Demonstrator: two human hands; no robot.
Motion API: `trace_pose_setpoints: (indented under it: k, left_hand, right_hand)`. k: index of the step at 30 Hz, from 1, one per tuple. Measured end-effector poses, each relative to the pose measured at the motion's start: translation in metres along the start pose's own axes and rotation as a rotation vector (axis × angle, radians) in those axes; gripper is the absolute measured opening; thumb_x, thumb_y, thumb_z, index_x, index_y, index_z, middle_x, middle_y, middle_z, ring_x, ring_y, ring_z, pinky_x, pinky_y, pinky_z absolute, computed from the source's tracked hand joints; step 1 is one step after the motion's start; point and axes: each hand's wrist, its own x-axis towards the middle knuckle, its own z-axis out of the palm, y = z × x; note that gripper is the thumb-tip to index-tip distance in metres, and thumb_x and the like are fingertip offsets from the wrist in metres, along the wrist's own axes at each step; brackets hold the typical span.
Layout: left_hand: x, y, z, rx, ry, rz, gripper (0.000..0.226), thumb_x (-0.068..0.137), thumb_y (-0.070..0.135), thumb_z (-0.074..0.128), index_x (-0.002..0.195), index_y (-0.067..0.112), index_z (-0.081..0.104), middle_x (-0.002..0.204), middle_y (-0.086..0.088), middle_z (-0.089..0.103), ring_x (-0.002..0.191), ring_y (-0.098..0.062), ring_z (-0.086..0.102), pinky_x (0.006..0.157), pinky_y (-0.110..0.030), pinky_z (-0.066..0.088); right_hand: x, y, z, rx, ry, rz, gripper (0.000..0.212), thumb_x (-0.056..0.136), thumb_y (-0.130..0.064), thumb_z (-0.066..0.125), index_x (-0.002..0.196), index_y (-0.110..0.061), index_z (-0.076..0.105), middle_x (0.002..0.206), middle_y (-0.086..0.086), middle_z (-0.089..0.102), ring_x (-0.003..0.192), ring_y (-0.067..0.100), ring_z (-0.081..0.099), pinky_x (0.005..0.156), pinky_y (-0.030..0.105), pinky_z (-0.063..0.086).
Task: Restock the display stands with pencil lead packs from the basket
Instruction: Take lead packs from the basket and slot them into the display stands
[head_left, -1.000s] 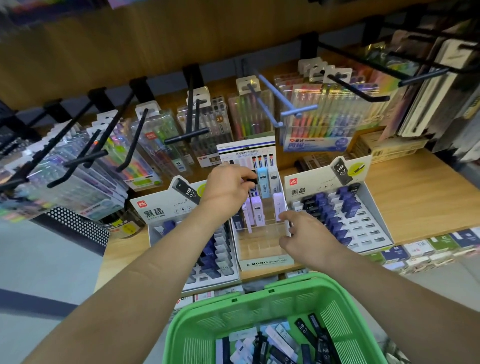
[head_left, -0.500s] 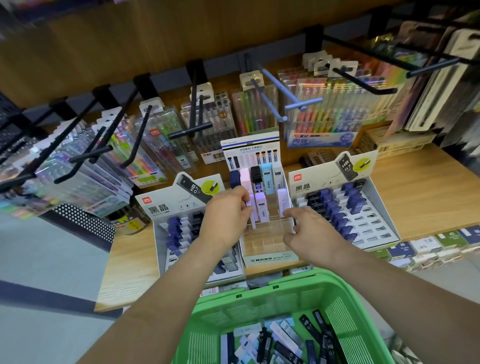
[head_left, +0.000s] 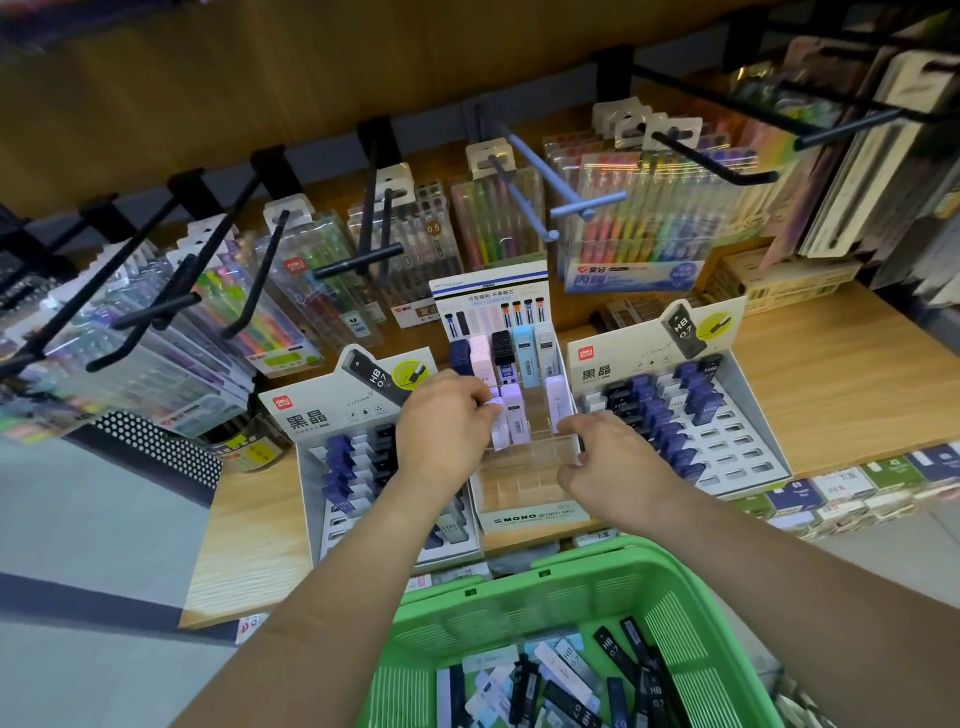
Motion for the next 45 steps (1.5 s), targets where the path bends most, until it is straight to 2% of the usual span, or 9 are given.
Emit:
trace_pose_setpoints:
  k: [11, 14, 17, 23, 28, 33, 36, 39, 45]
  left_hand:
    - [-0.001, -0.006, 0.0, 0.031, 0.063, 0.145, 0.012, 0.085, 0.024, 0.07, 0.094, 0.016, 0.073, 0.086, 0.002, 0.06, 0.088, -0.018, 0.052, 0.074, -0.02, 0.03]
    - [-0.014, -0.001, -0.012, -0.127, 0.126, 0.062, 0.009, 0.086, 0.021, 0.067, 0.093, 0.02, 0.073, 0.083, 0.01, 0.06, 0.08, -0.001, 0.048, 0.069, -0.01, 0.033]
    - [-0.059, 0.001, -0.023, -0.335, 0.153, 0.007, 0.011, 0.083, 0.024, 0.064, 0.082, 0.035, 0.068, 0.069, 0.02, 0.06, 0.07, 0.008, 0.052, 0.063, -0.001, 0.037]
    - [-0.159, -0.023, 0.02, -0.227, -0.328, -0.178, 0.013, 0.09, 0.022, 0.058, 0.089, 0.031, 0.068, 0.069, 0.017, 0.065, 0.051, 0.001, 0.056, 0.052, -0.017, 0.052]
    - [-0.223, -0.062, 0.079, -0.071, -0.678, -0.256, 0.033, 0.089, 0.023, 0.059, 0.121, 0.027, 0.063, 0.119, 0.004, 0.065, 0.097, -0.013, 0.064, 0.086, -0.021, 0.049]
    - [-0.275, -0.094, 0.131, 0.083, -0.94, -0.238, 0.074, 0.08, 0.038, 0.069, 0.144, 0.02, 0.036, 0.143, -0.007, 0.045, 0.13, -0.027, 0.04, 0.111, -0.038, 0.032]
    - [-0.298, -0.104, 0.157, 0.117, -1.048, -0.233, 0.094, 0.077, 0.055, 0.069, 0.149, 0.02, 0.02, 0.149, -0.012, 0.029, 0.137, -0.034, 0.027, 0.113, -0.046, 0.028]
    - [-0.316, -0.102, 0.174, 0.194, -1.093, -0.107, 0.09, 0.076, 0.057, 0.069, 0.145, 0.021, 0.024, 0.144, -0.014, 0.027, 0.131, -0.037, 0.031, 0.106, -0.049, 0.037]
    - [-0.313, -0.101, 0.189, 0.151, -1.077, 0.012, 0.058, 0.076, 0.039, 0.072, 0.122, 0.012, 0.048, 0.122, -0.013, 0.042, 0.104, -0.031, 0.054, 0.088, -0.04, 0.049]
  right_hand:
    - [-0.004, 0.001, -0.004, -0.032, -0.012, -0.027, 0.056, 0.09, -0.013, 0.057, 0.144, -0.018, 0.043, 0.141, 0.005, 0.044, 0.11, 0.022, 0.057, 0.092, 0.021, 0.038]
    - [-0.009, 0.002, -0.011, -0.052, -0.003, -0.048, 0.05, 0.09, -0.013, 0.056, 0.139, -0.019, 0.049, 0.136, 0.005, 0.05, 0.107, 0.02, 0.059, 0.092, 0.022, 0.042]
    - [-0.019, 0.006, -0.016, -0.044, -0.029, -0.075, 0.029, 0.093, -0.013, 0.052, 0.121, -0.02, 0.061, 0.108, -0.005, 0.063, 0.079, 0.006, 0.06, 0.066, 0.014, 0.044]
    - [-0.071, 0.047, 0.015, -0.236, -0.353, -0.069, 0.025, 0.095, -0.013, 0.054, 0.116, -0.024, 0.063, 0.093, -0.012, 0.064, 0.062, -0.003, 0.059, 0.053, 0.012, 0.043]
    - [-0.083, 0.101, 0.07, -0.439, -0.527, 0.016, 0.045, 0.094, -0.012, 0.054, 0.138, -0.017, 0.049, 0.114, 0.006, 0.066, 0.095, 0.016, 0.064, 0.075, 0.025, 0.051]
    - [-0.078, 0.15, 0.146, -0.476, -0.607, 0.104, 0.067, 0.093, -0.026, 0.062, 0.149, -0.009, 0.029, 0.138, 0.017, 0.05, 0.122, 0.026, 0.051, 0.09, 0.026, 0.044]
    - [-0.081, 0.181, 0.181, -0.569, -0.69, 0.113, 0.097, 0.086, -0.042, 0.071, 0.155, -0.012, 0.01, 0.158, 0.021, 0.019, 0.14, 0.037, 0.031, 0.111, 0.039, 0.037]
    - [-0.085, 0.192, 0.206, -0.7, -0.721, 0.095, 0.112, 0.081, -0.045, 0.075, 0.156, -0.015, -0.003, 0.158, 0.025, -0.002, 0.143, 0.043, 0.018, 0.11, 0.047, 0.036]
    - [-0.099, 0.201, 0.24, -0.798, -0.615, -0.016, 0.096, 0.082, -0.03, 0.076, 0.152, -0.015, 0.013, 0.148, 0.014, 0.019, 0.134, 0.043, 0.033, 0.094, 0.047, 0.052]
